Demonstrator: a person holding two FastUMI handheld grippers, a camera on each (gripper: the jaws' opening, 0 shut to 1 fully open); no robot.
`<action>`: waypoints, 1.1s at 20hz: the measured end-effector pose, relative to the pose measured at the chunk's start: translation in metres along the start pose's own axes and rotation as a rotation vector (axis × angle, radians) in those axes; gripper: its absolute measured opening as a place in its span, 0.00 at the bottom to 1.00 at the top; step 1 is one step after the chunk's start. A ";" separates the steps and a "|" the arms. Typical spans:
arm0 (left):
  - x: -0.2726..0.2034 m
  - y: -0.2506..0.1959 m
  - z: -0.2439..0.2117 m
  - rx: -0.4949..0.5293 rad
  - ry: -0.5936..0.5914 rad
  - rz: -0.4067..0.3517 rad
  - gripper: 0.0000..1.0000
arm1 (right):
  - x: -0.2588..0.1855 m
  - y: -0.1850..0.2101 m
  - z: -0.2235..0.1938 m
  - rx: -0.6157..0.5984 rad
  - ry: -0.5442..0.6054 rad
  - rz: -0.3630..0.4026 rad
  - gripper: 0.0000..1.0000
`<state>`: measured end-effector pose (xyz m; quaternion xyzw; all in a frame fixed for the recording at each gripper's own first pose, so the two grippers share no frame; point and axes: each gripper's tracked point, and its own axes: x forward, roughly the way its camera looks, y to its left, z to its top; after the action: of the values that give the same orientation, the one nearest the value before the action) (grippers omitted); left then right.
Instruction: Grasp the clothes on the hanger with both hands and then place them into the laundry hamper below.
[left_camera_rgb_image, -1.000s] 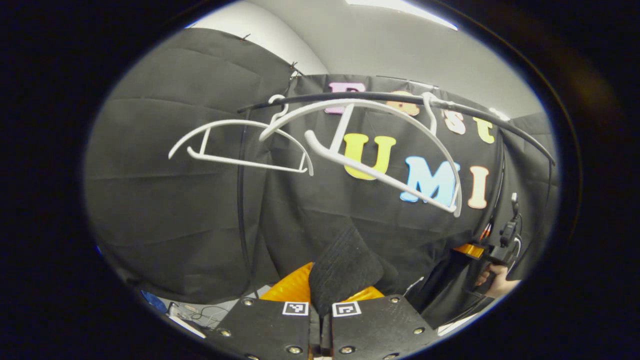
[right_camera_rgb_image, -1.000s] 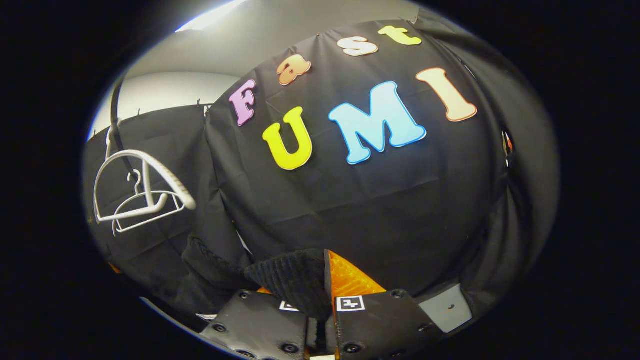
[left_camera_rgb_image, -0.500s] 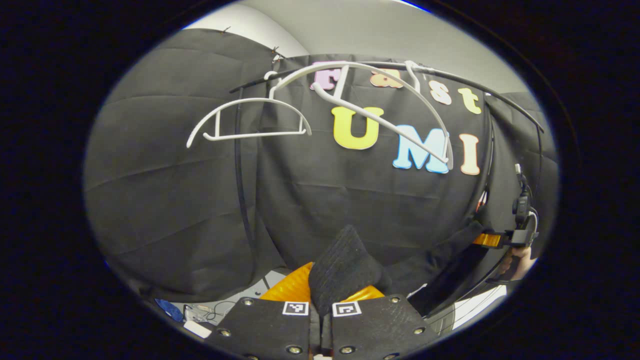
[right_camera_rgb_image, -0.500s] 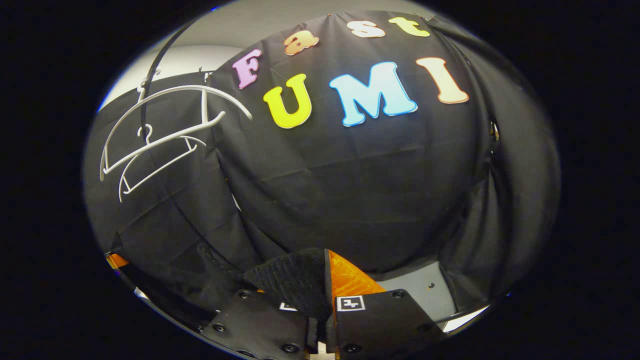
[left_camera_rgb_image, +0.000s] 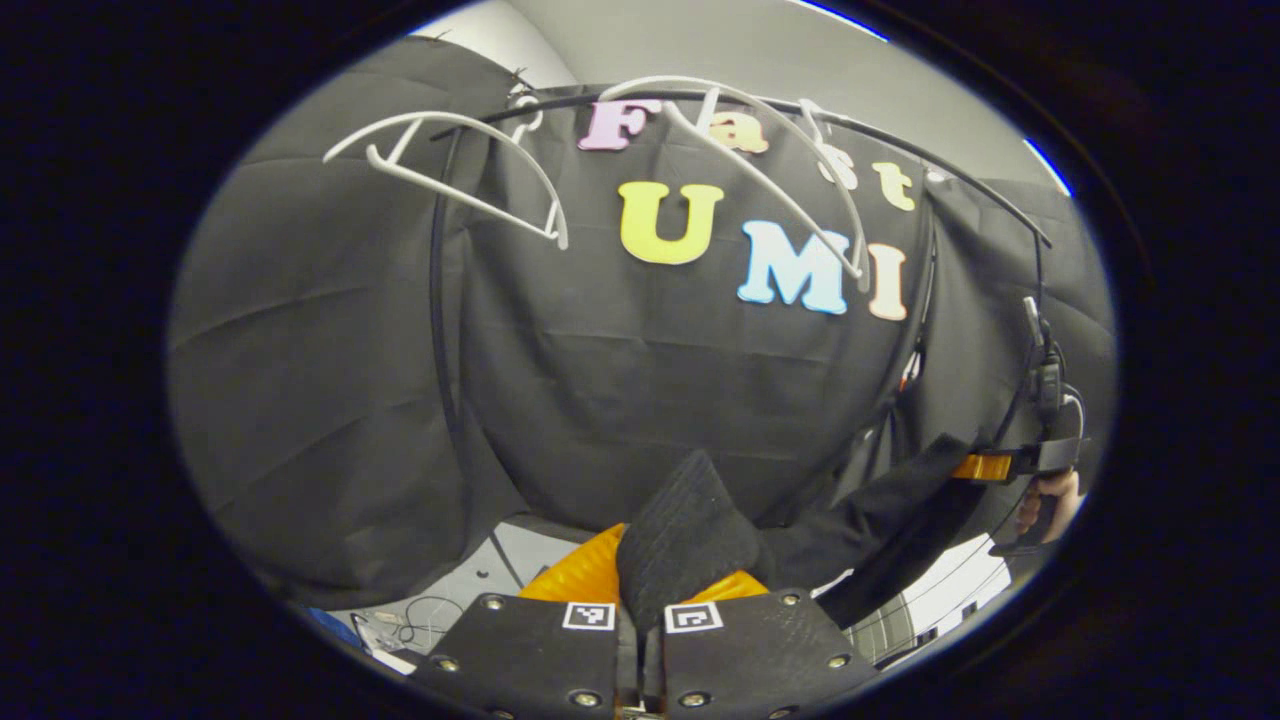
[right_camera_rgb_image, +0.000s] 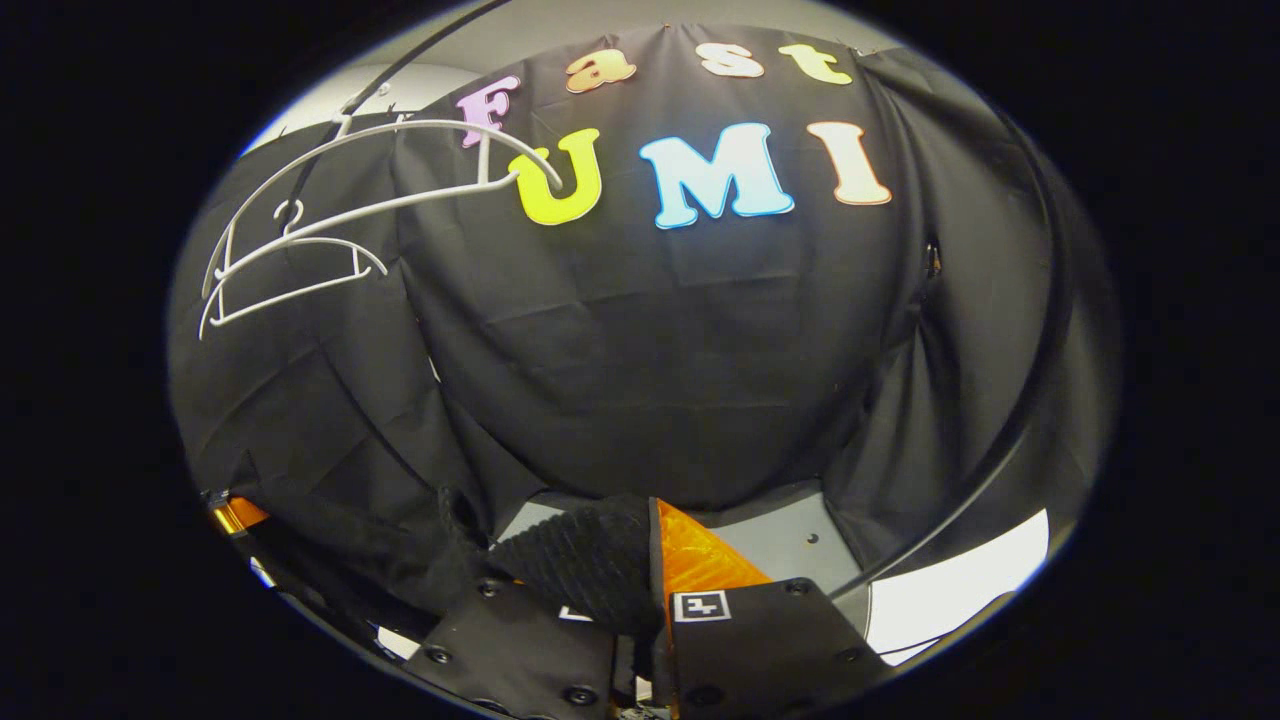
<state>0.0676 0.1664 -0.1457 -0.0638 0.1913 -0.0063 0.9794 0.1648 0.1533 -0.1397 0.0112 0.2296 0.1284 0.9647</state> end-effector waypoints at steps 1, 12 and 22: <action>0.005 -0.001 -0.010 0.004 0.021 -0.017 0.03 | -0.002 0.006 -0.014 0.005 0.021 -0.006 0.10; 0.059 -0.021 -0.087 0.062 0.183 -0.124 0.03 | 0.010 0.017 -0.111 0.121 0.173 -0.076 0.10; 0.122 -0.021 -0.192 -0.010 0.370 -0.093 0.04 | 0.056 0.004 -0.179 0.231 0.313 -0.137 0.11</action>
<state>0.1086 0.1176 -0.3653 -0.0750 0.3649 -0.0623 0.9259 0.1319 0.1648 -0.3240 0.0862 0.3903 0.0353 0.9160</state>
